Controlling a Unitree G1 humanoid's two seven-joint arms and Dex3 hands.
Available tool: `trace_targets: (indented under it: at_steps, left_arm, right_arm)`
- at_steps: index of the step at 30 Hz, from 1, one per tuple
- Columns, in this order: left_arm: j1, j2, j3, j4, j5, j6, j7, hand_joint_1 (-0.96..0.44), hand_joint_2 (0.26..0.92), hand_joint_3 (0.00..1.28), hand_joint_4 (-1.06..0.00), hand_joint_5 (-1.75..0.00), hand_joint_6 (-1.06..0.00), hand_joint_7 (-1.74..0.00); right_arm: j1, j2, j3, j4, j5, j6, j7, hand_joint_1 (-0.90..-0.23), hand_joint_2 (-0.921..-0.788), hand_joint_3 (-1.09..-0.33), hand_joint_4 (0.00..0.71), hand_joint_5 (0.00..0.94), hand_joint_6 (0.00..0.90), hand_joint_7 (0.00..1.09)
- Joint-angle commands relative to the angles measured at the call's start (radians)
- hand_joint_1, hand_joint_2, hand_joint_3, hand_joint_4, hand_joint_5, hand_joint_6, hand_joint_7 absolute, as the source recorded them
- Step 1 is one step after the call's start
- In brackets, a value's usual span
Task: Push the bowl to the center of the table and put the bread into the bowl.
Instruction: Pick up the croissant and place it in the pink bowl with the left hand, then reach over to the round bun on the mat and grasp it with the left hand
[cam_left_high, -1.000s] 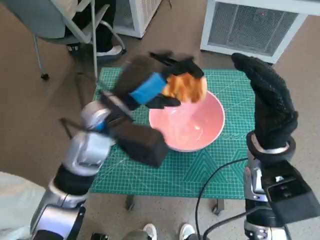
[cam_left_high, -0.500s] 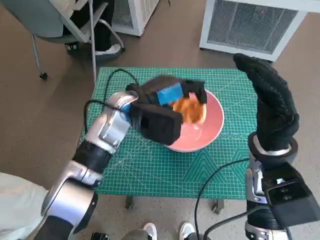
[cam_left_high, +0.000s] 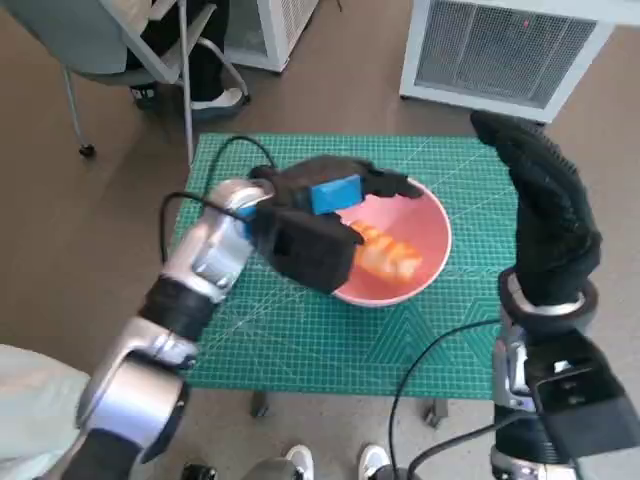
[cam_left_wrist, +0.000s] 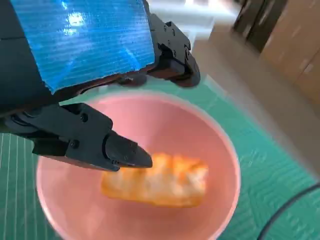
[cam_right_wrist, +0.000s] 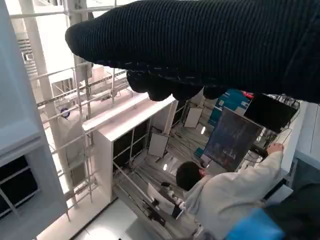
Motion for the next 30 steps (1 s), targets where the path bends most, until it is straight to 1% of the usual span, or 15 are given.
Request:
trace_targets:
  at_steps: [1,5,10,14,18,22,30]
  left_arm:
    - [0.064,0.090,0.076,-0.133,-0.052,-0.045,0.009,-0.24,0.921,0.06,-0.19,-0.01,-0.32,-0.05]
    - [0.109,0.159,0.146,-0.219,-0.093,-0.091,0.015,-0.25,0.913,0.04,-0.24,-0.02,-0.36,-0.06]
    - [0.150,0.238,0.214,-0.261,-0.123,-0.132,0.022,-0.23,0.905,0.02,-0.29,-0.04,-0.41,-0.08]
    - [0.193,0.312,0.261,-0.298,-0.121,-0.119,0.020,-0.23,0.900,0.02,-0.33,-0.05,-0.44,-0.09]
    - [0.244,0.387,0.296,-0.326,-0.102,-0.076,0.008,-0.24,0.900,0.01,-0.34,-0.05,-0.45,-0.10]
    - [0.287,0.433,0.308,-0.326,-0.099,-0.054,0.003,-0.24,0.900,0.01,-0.35,-0.04,-0.45,-0.09]
    - [0.353,0.467,0.302,-0.320,-0.097,-0.013,-0.005,-0.24,0.900,0.00,-0.35,-0.03,-0.45,-0.08]
  right_arm:
    - [0.020,0.000,-0.001,0.003,-0.012,0.005,-0.010,-0.472,-0.921,-0.571,0.427,0.007,0.071,0.73]
    - [0.019,0.002,0.000,0.006,-0.013,0.000,-0.012,-0.466,-0.921,-0.572,0.428,0.007,0.074,0.73]
    - [0.018,0.002,0.000,0.010,-0.009,-0.005,-0.012,-0.462,-0.921,-0.573,0.430,0.008,0.076,0.73]
    - [0.021,0.001,0.000,0.010,-0.003,-0.011,-0.010,-0.460,-0.921,-0.572,0.431,0.008,0.078,0.72]
    - [0.019,0.002,0.001,0.011,-0.002,-0.015,-0.009,-0.460,-0.921,-0.572,0.431,0.008,0.079,0.72]
    - [0.013,0.002,0.002,0.021,0.002,-0.020,-0.006,-0.458,-0.921,-0.572,0.431,0.007,0.081,0.72]
    - [0.000,0.002,0.007,0.045,0.009,-0.033,-0.001,-0.454,-0.921,-0.574,0.431,0.006,0.081,0.71]
